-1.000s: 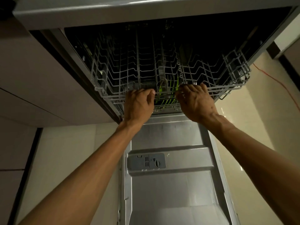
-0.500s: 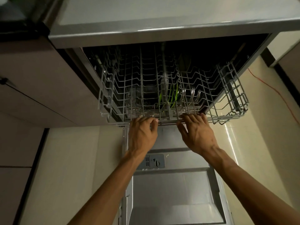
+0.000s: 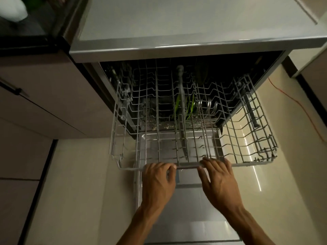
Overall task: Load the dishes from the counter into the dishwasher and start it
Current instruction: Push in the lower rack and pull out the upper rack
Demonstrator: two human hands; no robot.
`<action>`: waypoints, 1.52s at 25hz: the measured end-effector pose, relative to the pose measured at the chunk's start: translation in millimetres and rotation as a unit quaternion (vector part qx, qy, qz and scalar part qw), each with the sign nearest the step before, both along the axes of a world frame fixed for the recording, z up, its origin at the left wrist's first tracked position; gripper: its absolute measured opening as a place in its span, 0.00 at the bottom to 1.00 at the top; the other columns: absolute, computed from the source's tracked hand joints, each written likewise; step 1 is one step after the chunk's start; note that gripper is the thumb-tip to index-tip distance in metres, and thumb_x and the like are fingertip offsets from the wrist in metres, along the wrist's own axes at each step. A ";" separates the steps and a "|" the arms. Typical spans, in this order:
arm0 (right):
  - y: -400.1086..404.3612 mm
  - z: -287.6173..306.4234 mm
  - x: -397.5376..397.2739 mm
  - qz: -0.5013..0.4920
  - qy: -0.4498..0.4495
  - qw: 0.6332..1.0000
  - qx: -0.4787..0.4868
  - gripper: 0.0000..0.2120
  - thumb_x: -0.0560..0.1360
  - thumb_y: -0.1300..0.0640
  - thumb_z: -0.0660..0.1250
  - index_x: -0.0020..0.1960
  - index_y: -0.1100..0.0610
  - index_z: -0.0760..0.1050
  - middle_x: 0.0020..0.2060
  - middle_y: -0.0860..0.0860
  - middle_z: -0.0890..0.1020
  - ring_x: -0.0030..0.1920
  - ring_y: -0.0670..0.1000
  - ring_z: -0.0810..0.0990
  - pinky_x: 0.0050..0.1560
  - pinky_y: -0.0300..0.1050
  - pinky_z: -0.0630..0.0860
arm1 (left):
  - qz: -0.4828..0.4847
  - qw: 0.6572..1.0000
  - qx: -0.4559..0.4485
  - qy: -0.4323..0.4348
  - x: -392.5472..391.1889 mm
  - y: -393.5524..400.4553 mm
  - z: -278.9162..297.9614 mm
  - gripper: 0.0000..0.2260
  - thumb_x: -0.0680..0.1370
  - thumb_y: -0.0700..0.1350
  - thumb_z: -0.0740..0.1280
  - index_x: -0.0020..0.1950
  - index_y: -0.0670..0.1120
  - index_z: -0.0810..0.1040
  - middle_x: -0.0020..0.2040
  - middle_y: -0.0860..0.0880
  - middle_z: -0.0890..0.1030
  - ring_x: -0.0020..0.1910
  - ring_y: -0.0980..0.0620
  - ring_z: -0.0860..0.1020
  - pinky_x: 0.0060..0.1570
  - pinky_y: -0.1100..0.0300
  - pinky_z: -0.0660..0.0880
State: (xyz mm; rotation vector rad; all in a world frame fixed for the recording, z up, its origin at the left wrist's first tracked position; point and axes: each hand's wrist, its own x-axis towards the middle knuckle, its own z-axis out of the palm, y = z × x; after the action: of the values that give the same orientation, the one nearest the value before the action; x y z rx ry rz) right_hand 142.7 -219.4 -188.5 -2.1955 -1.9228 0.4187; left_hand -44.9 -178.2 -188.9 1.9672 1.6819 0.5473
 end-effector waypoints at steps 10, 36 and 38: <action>-72.1 10.4 -11.9 -0.018 -0.005 0.999 -0.029 0.26 0.81 0.40 0.47 0.53 0.47 0.82 0.52 0.42 0.84 0.57 0.46 0.81 0.66 0.53 0.61 | 0.007 0.998 -0.063 0.020 -11.0 -75.0 1.0 0.21 0.77 0.62 0.53 0.49 0.56 0.83 0.46 0.62 0.82 0.48 0.60 0.77 0.54 0.65 0.67; -78.9 155.0 -35.7 0.033 0.095 0.974 -0.203 0.26 0.81 0.40 0.51 0.74 0.52 0.64 0.68 0.49 0.75 0.70 0.48 0.70 0.75 0.49 0.59 | -0.048 0.957 -0.286 -0.004 -30.4 -88.7 143.3 0.22 0.81 0.53 0.63 0.74 0.50 0.67 0.73 0.51 0.69 0.72 0.54 0.67 0.68 0.62 0.66; -80.8 192.2 -42.3 0.056 0.100 0.981 -0.159 0.28 0.80 0.38 0.49 0.74 0.52 0.64 0.69 0.50 0.74 0.71 0.48 0.69 0.75 0.46 0.56 | -0.041 0.971 -0.235 -0.026 -35.0 -91.8 182.6 0.21 0.81 0.55 0.61 0.74 0.53 0.67 0.74 0.53 0.67 0.72 0.55 0.66 0.68 0.62 0.65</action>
State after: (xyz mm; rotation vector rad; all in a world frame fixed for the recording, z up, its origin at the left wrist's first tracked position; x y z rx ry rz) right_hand 100.4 -300.2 3.6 -2.1280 -1.9863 0.9895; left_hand -79.9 -270.0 -6.3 1.6503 1.5191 0.1452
